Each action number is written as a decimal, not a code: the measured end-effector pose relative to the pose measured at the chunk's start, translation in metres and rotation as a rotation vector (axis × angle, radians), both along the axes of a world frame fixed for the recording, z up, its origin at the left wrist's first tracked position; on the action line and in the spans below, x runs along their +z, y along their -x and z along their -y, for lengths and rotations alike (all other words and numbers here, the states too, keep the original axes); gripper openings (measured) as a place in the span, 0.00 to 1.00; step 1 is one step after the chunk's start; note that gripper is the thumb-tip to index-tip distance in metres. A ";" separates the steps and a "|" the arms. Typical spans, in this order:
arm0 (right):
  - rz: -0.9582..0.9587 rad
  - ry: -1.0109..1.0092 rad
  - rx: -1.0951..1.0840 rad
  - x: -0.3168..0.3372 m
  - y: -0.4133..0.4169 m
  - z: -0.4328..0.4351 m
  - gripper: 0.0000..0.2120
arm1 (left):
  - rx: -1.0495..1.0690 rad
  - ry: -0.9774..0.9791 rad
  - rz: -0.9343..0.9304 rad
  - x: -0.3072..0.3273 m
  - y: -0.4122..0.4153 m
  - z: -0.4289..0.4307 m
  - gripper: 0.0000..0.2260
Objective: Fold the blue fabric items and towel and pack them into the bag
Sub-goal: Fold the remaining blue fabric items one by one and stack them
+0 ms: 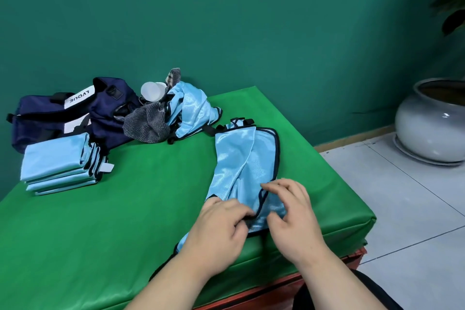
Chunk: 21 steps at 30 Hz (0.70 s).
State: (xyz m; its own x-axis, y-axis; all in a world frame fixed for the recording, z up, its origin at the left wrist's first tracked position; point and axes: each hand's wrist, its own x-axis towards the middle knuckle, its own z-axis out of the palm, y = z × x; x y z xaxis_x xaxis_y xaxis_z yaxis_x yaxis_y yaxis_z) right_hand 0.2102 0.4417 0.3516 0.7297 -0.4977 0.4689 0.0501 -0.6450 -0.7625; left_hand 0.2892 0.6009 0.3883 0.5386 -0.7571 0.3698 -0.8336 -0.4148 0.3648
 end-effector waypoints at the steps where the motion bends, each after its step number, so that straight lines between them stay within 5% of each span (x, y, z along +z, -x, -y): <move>1: 0.001 0.011 0.020 -0.001 0.001 -0.001 0.28 | 0.010 0.007 0.008 0.003 0.000 -0.007 0.14; 7: -0.104 0.109 0.095 -0.003 0.002 -0.010 0.26 | 0.130 -0.025 0.083 0.009 0.000 -0.047 0.05; 14: -0.158 0.113 0.110 -0.001 0.010 -0.014 0.22 | 0.203 -0.142 0.204 -0.002 -0.010 -0.092 0.08; 21: -0.208 0.076 -0.031 0.014 0.001 0.012 0.19 | 0.294 -0.147 0.119 -0.019 -0.017 -0.110 0.08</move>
